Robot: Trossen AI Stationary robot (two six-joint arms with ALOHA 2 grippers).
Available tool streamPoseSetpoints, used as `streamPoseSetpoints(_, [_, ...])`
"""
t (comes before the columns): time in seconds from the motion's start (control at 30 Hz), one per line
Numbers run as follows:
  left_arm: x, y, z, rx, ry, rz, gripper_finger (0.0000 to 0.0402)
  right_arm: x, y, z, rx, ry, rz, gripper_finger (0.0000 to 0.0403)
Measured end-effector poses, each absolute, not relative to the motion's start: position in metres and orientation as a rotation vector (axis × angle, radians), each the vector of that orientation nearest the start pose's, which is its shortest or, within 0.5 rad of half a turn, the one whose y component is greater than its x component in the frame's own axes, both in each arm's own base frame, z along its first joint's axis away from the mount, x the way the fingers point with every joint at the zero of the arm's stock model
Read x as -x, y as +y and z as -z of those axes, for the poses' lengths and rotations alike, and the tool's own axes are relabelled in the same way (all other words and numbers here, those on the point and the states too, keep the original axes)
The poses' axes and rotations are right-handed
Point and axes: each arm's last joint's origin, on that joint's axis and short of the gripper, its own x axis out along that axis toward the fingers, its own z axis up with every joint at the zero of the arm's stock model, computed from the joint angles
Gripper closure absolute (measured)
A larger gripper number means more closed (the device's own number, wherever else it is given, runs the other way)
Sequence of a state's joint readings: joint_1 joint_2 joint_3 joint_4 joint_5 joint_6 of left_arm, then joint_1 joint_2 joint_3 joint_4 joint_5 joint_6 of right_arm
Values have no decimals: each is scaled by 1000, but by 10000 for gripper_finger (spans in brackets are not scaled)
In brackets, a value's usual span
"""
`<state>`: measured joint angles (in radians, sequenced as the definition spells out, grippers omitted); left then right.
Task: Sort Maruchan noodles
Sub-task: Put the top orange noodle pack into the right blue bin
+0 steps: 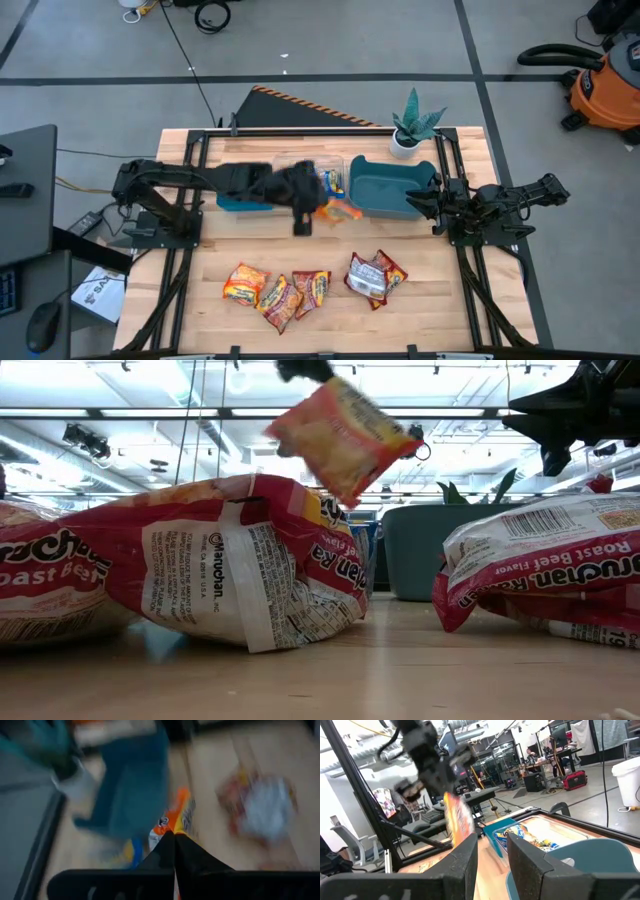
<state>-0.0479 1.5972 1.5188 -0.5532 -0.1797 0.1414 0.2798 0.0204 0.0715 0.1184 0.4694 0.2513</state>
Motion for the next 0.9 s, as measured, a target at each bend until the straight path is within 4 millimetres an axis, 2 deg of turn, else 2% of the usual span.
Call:
streamPoseSetpoints(0.13, [-370,18,-359,-180,465,-120,401,-90,12,-198,-315,-189,168,291])
streamPoseSetpoints(0.33, [-394,62,-352,-116,305,-176,401,-90,12,-199,-321,-202,166,291])
streamPoseSetpoints(0.43, [-408,82,-340,-60,247,-175,401,-90,12,-199,-321,-202,166,291])
streamPoseSetpoints(0.53, [-426,99,-325,-15,269,-167,401,-90,12,-199,-320,-202,166,291])
streamPoseSetpoints(0.73, [-469,116,-309,21,274,-127,401,-90,12,-199,-320,-202,166,291])
streamPoseSetpoints(0.83, [-482,119,-300,53,315,-123,401,-90,12,-199,-320,-202,166,291])
streamPoseSetpoints(0.9, [-488,121,-286,89,350,-127,401,-90,12,-199,-320,-202,166,291])
